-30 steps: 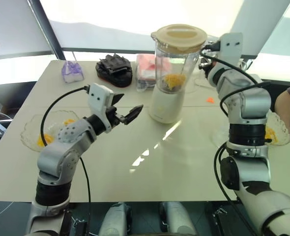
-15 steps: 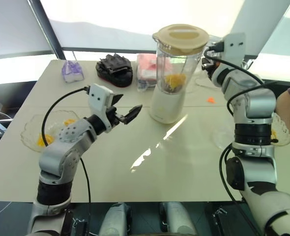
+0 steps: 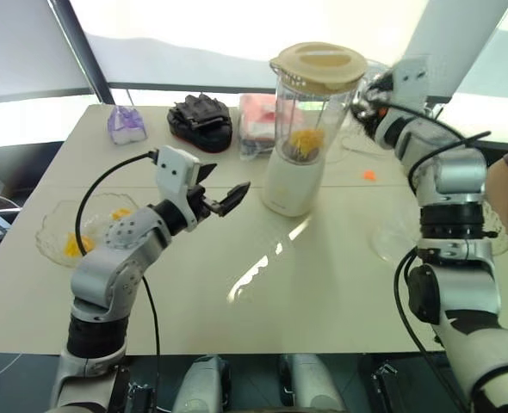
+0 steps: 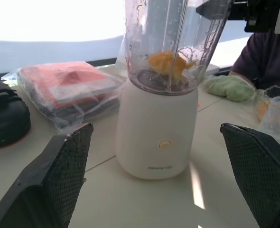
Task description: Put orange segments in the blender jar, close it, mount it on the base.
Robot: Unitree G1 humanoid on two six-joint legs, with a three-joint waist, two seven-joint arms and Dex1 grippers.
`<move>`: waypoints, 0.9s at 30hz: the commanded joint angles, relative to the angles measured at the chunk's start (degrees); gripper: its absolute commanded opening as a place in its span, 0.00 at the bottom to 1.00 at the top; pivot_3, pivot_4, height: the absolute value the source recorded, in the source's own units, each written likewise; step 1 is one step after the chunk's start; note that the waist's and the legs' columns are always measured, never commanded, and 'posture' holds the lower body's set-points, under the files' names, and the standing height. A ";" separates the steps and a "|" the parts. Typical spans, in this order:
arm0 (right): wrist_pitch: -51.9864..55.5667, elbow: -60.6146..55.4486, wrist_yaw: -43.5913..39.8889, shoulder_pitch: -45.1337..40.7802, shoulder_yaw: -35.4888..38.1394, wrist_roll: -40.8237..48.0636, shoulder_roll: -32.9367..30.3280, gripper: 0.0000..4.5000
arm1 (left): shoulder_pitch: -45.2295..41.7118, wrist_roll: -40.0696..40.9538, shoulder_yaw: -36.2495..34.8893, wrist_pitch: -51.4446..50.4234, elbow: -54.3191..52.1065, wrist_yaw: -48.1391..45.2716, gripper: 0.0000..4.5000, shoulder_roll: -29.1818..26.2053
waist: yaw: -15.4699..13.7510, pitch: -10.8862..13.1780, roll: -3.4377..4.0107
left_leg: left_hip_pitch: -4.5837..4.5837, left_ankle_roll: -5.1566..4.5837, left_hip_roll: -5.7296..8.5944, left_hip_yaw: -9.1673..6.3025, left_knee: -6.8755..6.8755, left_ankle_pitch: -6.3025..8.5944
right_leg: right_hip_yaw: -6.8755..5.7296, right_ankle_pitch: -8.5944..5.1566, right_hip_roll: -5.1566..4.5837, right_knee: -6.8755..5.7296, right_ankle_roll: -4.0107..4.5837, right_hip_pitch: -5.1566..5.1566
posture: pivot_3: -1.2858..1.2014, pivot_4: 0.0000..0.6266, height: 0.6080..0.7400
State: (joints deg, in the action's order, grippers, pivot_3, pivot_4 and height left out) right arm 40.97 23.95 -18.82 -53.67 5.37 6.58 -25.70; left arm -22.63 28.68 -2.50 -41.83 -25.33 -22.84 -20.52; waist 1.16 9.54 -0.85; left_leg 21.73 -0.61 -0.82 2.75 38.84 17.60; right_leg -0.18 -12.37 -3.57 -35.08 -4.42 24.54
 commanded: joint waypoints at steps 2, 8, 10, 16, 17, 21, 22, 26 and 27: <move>0.67 -0.80 0.72 0.05 -0.88 -1.23 -0.34 0.96 | -0.86 -0.29 -0.27 1.25 -0.79 0.10 1.00 -0.20 | -0.22 0.23 0.38 | 0.67 0.01 0.04 0.02 0.09 -0.03 | 0.01 0.04 -0.03 -0.07 -0.01 0.61 | 0.52 0.24 1.00; 2.98 -5.99 2.33 2.00 -0.86 -2.23 -0.93 0.98 | -0.78 -0.18 -0.33 1.15 -0.63 -0.05 1.00 -0.31 | -0.29 0.24 0.39 | 1.61 0.09 0.03 0.03 0.05 -0.07 | -0.03 0.26 0.03 -0.14 -0.38 1.62 | 0.52 0.24 1.00; 4.53 -9.21 2.37 2.90 -0.52 -2.05 -1.24 0.98 | -0.54 -0.10 -0.32 1.11 -0.66 -0.18 1.00 -0.35 | -0.40 0.24 0.39 | 1.73 0.09 0.03 0.05 0.02 -0.07 | -0.05 0.26 0.04 -0.13 -0.39 1.78 | 0.52 0.24 1.00; 12.72 -21.44 2.22 6.38 1.37 -0.97 -3.65 0.98 | -0.48 -0.03 -0.68 1.02 -0.42 -0.55 1.00 -0.71 | -0.55 0.24 0.39 | 1.73 0.08 0.12 0.06 0.12 -0.07 | -0.09 0.25 0.06 -0.09 -0.37 1.66 | 0.52 0.24 1.00; 14.51 -24.02 2.22 7.34 1.88 -0.69 -4.10 0.98 | -0.46 0.02 -0.86 1.04 -0.35 -0.67 1.00 -0.85 | -0.57 0.24 0.39 | 1.73 0.08 0.15 0.06 0.15 -0.07 | -0.09 0.25 0.05 -0.08 -0.37 1.65 | 0.52 0.24 1.00; 22.33 -34.28 2.31 11.14 4.11 0.91 -5.32 0.98 | -0.53 0.36 -1.36 0.90 -0.29 -1.11 1.00 -1.37 | -0.51 0.24 0.39 | 1.71 0.07 0.15 0.05 0.20 -0.07 | -0.09 0.25 0.06 -0.09 -0.37 1.61 | 0.52 0.24 1.00; 24.16 -36.55 2.29 11.95 4.63 1.31 -5.53 0.98 | -0.61 0.48 -1.50 0.81 -0.29 -1.23 1.00 -1.49 | -0.49 0.24 0.39 | 1.71 0.07 0.15 0.05 0.20 -0.07 | -0.09 0.25 0.08 -0.10 -0.37 1.61 | 0.52 0.24 1.00; 33.62 -48.15 1.21 14.89 8.12 4.13 -7.03 0.98 | -0.70 1.04 -2.27 0.81 -0.04 -2.36 1.00 -2.81 | -0.43 0.24 0.39 | 1.69 0.07 0.12 0.02 0.21 -0.07 | -0.08 0.25 0.14 -0.15 -0.38 1.62 | 0.52 0.24 1.00; 35.26 -50.44 0.68 14.69 9.84 5.35 -6.87 0.98 | -0.61 0.96 -2.36 1.09 0.09 -2.69 1.00 -3.22 | -0.42 0.24 0.39 | 1.69 0.07 0.12 0.02 0.20 -0.07 | -0.08 0.25 0.14 -0.16 -0.38 1.63 | 0.52 0.24 1.00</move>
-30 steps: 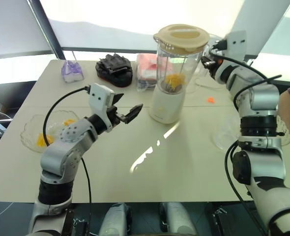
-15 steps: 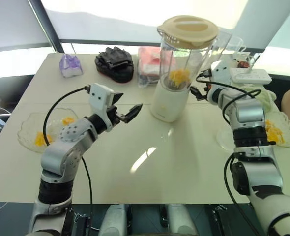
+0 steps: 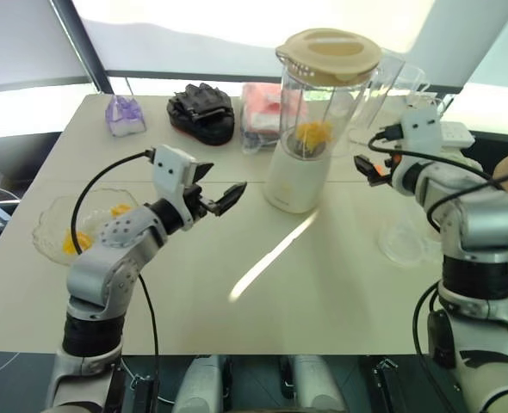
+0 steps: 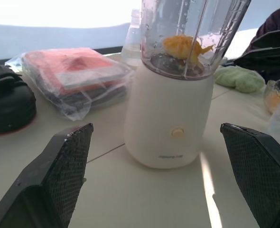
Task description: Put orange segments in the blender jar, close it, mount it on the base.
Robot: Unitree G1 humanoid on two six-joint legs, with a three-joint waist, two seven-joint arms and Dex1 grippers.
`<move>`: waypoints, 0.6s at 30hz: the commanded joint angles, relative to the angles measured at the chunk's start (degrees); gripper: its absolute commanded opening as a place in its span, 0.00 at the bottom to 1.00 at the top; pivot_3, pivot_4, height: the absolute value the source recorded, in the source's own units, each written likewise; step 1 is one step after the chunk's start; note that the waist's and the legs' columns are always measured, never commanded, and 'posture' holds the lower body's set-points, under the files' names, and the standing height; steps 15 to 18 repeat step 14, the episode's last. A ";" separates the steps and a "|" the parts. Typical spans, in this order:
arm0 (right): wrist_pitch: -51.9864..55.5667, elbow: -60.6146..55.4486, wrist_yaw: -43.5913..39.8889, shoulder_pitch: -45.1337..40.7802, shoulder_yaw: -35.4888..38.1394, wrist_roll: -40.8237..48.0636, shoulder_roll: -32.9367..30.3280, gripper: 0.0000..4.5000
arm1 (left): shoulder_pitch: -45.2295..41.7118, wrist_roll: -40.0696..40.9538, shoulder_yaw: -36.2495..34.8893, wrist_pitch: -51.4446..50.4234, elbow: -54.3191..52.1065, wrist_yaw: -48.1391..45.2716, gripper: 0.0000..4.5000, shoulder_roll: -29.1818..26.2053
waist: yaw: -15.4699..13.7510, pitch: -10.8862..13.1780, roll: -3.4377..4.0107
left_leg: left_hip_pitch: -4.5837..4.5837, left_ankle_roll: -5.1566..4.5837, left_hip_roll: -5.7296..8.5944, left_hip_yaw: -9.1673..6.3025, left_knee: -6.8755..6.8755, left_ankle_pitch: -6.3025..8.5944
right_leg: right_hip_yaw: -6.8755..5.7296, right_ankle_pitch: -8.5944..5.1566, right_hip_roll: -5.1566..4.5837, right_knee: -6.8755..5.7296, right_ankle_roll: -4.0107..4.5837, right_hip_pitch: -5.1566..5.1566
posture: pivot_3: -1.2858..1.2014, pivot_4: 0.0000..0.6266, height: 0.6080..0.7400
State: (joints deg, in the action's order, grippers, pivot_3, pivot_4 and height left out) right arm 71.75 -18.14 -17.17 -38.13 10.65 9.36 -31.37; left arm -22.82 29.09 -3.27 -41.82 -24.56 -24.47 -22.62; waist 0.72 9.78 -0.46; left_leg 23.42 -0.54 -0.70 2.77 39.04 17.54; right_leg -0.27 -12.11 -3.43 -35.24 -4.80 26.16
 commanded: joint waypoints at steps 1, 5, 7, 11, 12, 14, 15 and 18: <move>6.04 -10.30 -1.57 -1.53 6.64 3.98 -0.67 0.98 | -0.31 0.70 -1.80 1.09 -0.49 -1.31 1.00 -1.41 | 0.03 0.00 0.00 | -0.01 0.00 0.00 0.00 0.00 0.00 | 0.00 0.00 0.01 -0.02 0.00 0.00 | 0.52 0.24 1.00; 9.90 -17.91 -9.04 -2.57 17.37 13.58 -0.39 0.98 | 0.41 2.05 -2.82 0.62 0.29 -2.92 1.00 -2.37 | -0.05 0.00 -0.01 | -0.04 0.00 -0.01 -0.01 0.03 0.00 | 0.00 0.00 0.04 -0.02 0.01 -0.05 | 0.52 0.24 1.00; 10.31 -22.22 -15.12 1.06 22.17 19.57 -2.54 0.98 | 1.19 1.96 -2.99 0.83 0.45 -3.26 1.00 -3.06 | -0.22 0.00 -0.02 | -0.05 0.00 -0.01 -0.08 0.03 0.00 | 0.00 -0.01 0.08 0.01 0.01 -0.11 | 0.52 0.24 1.00; 11.90 -31.65 -26.96 17.36 32.13 31.53 -5.46 0.98 | 4.14 2.48 -4.59 -0.17 -1.46 -3.07 1.00 -4.70 | -0.56 -0.02 -0.08 | -0.11 -0.11 -0.01 -0.29 0.03 0.07 | -0.12 -0.02 0.09 0.15 -0.01 -0.39 | 0.52 0.24 1.00; 11.94 -32.76 -28.36 21.19 34.15 33.51 -5.40 0.98 | 4.86 2.92 -5.08 -0.54 -2.21 -3.02 1.00 -5.06 | -0.63 -0.02 -0.08 | -0.12 -0.14 -0.01 -0.28 0.03 0.09 | -0.13 -0.03 0.08 0.17 -0.02 -0.42 | 0.52 0.24 1.00; 10.64 -34.00 -29.75 27.34 36.96 36.27 -5.28 0.98 | 6.03 3.49 -5.70 -0.98 -3.53 -2.95 1.00 -5.76 | -0.73 -0.02 -0.07 | -0.13 -0.16 0.01 -0.23 0.06 0.10 | -0.11 -0.03 0.03 0.16 -0.02 -0.42 | 0.52 0.24 1.00; 10.64 -34.00 -29.75 27.34 36.96 36.27 -5.28 0.98 | 6.03 3.49 -5.70 -0.98 -3.53 -2.95 1.00 -5.76 | -0.73 -0.02 -0.07 | -0.13 -0.16 0.01 -0.23 0.06 0.10 | -0.11 -0.03 0.03 0.16 -0.02 -0.42 | 0.52 0.24 1.00; 10.64 -34.00 -29.75 27.34 36.96 36.27 -5.28 0.98 | 6.03 3.49 -5.70 -0.98 -3.53 -2.95 1.00 -5.76 | -0.73 -0.02 -0.07 | -0.13 -0.16 0.01 -0.23 0.06 0.10 | -0.11 -0.03 0.03 0.16 -0.02 -0.42 | 0.52 0.24 1.00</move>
